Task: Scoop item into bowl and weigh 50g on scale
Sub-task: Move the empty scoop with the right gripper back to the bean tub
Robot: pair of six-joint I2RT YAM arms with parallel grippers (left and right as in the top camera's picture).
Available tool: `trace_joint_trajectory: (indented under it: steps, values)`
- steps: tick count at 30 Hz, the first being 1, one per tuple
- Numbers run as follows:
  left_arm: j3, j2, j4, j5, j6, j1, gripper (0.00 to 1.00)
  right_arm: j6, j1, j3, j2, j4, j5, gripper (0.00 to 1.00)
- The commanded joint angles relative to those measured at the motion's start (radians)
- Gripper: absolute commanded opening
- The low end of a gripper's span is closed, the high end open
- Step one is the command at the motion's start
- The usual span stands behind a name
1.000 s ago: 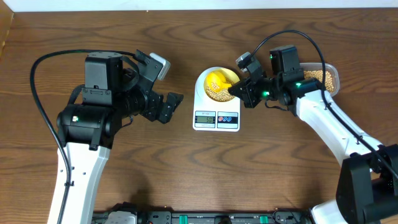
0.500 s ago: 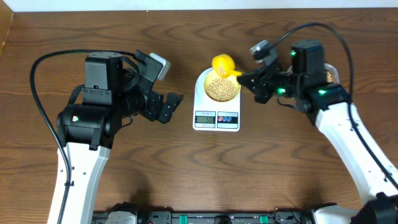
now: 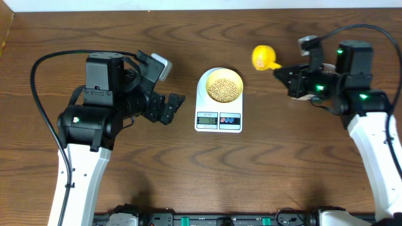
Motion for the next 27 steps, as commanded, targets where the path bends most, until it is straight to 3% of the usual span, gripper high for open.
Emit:
trace_joint_trajectory:
  steps: [1, 14, 27]
  values:
    - [-0.002, -0.002, 0.0, 0.013, -0.001, 0.004, 0.97, 0.015, -0.061, -0.003, -0.053, -0.026, -0.012, 0.02]
    - [-0.002, -0.002, 0.0, 0.013, -0.001, 0.004, 0.98, -0.022, -0.204, -0.003, -0.108, -0.283, 0.383, 0.02]
    - [-0.002, -0.002, 0.0, 0.013, -0.001, 0.004, 0.98, -0.121, -0.19, -0.003, -0.107, -0.299, 0.61, 0.02]
